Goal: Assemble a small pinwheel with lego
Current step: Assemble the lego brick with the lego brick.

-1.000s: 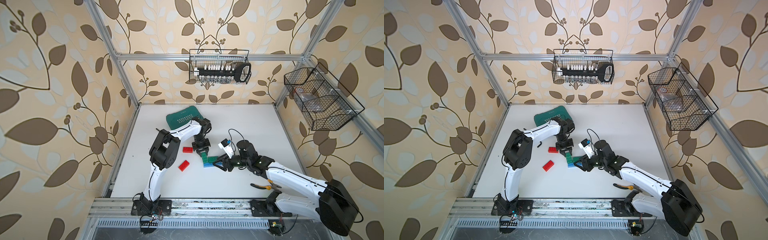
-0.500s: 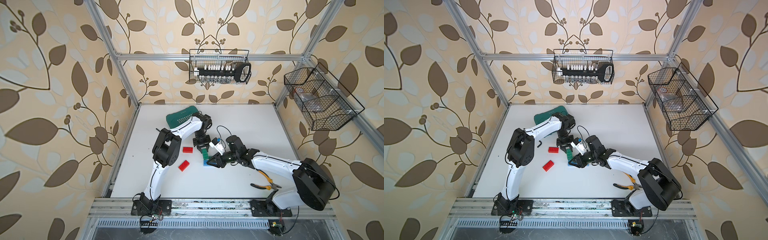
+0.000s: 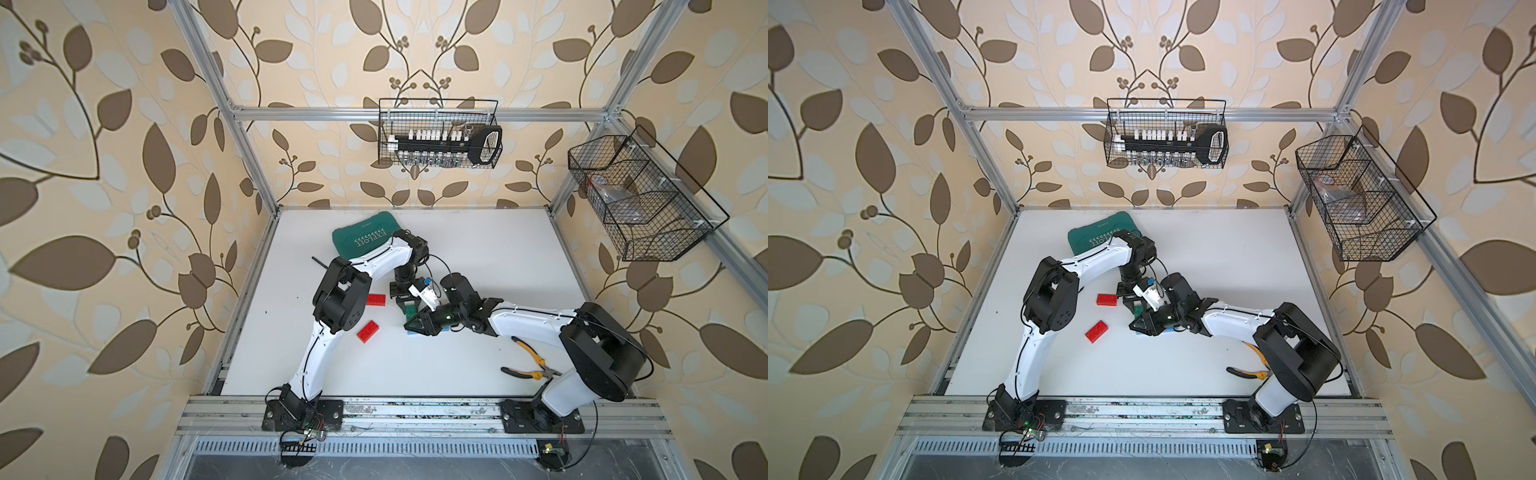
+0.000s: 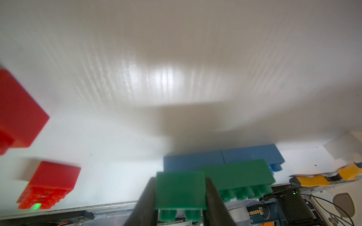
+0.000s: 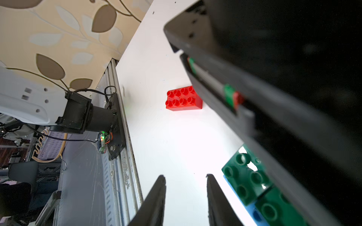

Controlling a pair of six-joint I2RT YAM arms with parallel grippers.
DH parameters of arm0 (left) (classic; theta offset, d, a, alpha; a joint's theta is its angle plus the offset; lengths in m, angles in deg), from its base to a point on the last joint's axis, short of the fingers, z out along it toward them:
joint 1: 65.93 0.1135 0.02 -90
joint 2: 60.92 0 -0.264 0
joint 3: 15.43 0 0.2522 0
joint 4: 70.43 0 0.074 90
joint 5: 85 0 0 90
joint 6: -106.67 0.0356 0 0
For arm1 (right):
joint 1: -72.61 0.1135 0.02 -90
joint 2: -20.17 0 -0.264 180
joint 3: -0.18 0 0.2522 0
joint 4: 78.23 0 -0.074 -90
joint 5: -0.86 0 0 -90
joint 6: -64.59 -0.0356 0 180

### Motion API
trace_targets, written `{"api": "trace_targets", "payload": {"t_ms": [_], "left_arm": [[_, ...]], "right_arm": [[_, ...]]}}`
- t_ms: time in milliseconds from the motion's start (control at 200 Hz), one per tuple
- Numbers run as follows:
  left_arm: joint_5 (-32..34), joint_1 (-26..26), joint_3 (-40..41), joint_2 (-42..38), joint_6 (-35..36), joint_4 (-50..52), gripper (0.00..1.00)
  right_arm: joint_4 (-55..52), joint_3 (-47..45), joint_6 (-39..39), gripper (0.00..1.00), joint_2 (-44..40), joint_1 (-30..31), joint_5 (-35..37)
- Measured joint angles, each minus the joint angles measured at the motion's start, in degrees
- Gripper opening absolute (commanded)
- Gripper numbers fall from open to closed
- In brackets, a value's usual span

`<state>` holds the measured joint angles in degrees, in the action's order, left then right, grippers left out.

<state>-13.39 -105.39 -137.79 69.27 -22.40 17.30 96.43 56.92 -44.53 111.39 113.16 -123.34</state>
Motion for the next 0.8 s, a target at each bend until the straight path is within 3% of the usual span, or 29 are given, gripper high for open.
{"api": "trace_targets", "payload": {"t_ms": [800], "left_arm": [[-0.6,-1.0,0.2,0.9,-0.5,-1.3,0.00]], "right_arm": [[2.6,-2.9,-0.4,0.29,-0.8,1.6,10.6]]}}
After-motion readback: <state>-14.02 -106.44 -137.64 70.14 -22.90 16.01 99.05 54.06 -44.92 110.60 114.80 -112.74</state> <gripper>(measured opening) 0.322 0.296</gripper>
